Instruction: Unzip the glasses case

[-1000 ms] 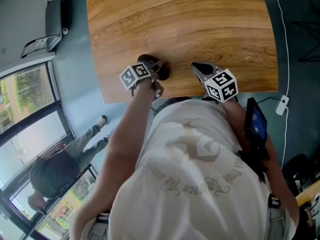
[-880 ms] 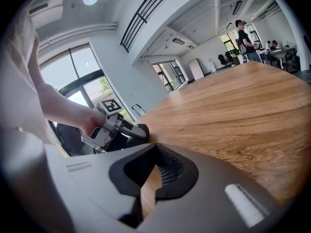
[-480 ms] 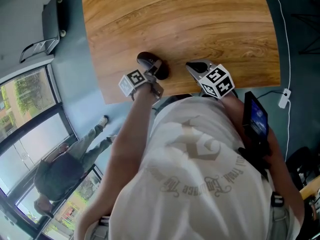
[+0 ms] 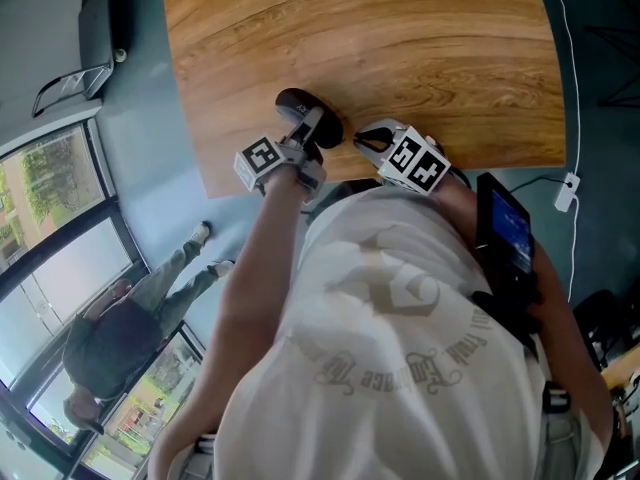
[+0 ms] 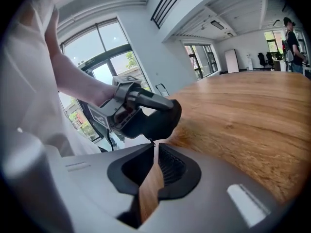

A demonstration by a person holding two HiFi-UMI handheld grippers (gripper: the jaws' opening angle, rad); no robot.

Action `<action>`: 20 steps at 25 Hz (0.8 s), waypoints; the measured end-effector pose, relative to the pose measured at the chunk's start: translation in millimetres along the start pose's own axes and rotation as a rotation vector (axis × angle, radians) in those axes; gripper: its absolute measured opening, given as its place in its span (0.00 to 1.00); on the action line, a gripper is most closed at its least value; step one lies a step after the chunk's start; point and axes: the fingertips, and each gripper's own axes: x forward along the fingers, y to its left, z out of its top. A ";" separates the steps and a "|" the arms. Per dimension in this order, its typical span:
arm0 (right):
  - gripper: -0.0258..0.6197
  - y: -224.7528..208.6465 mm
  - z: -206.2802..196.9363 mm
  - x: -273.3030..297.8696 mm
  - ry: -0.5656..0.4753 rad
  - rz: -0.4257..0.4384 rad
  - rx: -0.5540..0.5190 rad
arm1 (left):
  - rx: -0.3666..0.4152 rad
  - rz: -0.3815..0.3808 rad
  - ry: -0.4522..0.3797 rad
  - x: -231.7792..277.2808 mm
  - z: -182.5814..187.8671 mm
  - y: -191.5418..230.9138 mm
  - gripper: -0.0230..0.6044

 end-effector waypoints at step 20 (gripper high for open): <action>0.13 37.8 17.9 33.7 -0.011 0.053 -0.033 | -0.035 -0.221 0.025 -24.7 2.1 -30.8 0.54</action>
